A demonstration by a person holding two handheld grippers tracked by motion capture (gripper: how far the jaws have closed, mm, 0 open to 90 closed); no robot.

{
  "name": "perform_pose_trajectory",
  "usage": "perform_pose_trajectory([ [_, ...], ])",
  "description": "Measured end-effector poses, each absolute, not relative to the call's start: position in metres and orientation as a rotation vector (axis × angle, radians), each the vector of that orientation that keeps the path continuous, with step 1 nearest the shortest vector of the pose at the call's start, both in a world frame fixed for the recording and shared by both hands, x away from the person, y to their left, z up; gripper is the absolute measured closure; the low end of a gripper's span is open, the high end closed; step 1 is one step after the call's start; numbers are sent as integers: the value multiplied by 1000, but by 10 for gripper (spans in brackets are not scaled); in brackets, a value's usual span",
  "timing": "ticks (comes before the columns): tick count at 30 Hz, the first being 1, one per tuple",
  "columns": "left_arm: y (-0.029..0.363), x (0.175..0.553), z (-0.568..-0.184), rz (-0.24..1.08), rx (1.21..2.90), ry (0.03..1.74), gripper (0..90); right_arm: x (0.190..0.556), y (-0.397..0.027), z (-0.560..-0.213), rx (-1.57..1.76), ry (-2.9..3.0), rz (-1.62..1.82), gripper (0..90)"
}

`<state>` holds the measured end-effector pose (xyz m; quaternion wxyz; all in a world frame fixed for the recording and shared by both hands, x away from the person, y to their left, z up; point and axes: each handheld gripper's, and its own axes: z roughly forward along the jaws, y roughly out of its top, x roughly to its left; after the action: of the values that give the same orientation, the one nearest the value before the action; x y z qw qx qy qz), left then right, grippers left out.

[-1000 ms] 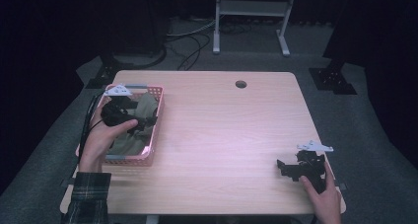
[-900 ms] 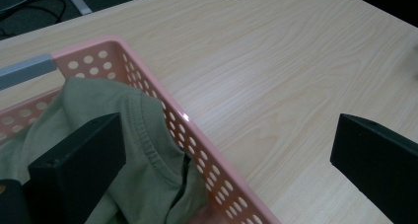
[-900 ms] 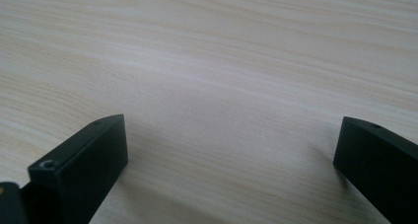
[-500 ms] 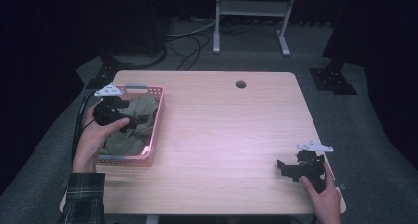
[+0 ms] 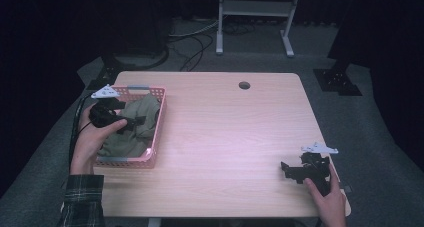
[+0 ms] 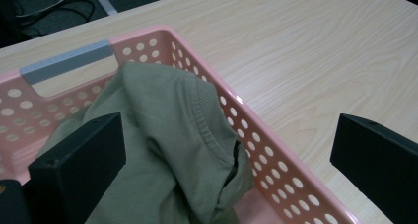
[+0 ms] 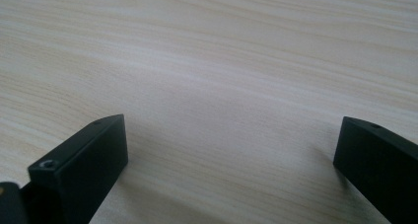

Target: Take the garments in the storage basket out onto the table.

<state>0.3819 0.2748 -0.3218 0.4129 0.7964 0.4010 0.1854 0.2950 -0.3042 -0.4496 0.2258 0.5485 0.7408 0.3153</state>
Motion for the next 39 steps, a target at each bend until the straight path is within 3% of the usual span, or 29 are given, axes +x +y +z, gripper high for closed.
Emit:
perform_pose_trajectory([
  [39,300,391,-345,500,2015,1083,0,295,-304,-450,1513,2043,869,0],
])
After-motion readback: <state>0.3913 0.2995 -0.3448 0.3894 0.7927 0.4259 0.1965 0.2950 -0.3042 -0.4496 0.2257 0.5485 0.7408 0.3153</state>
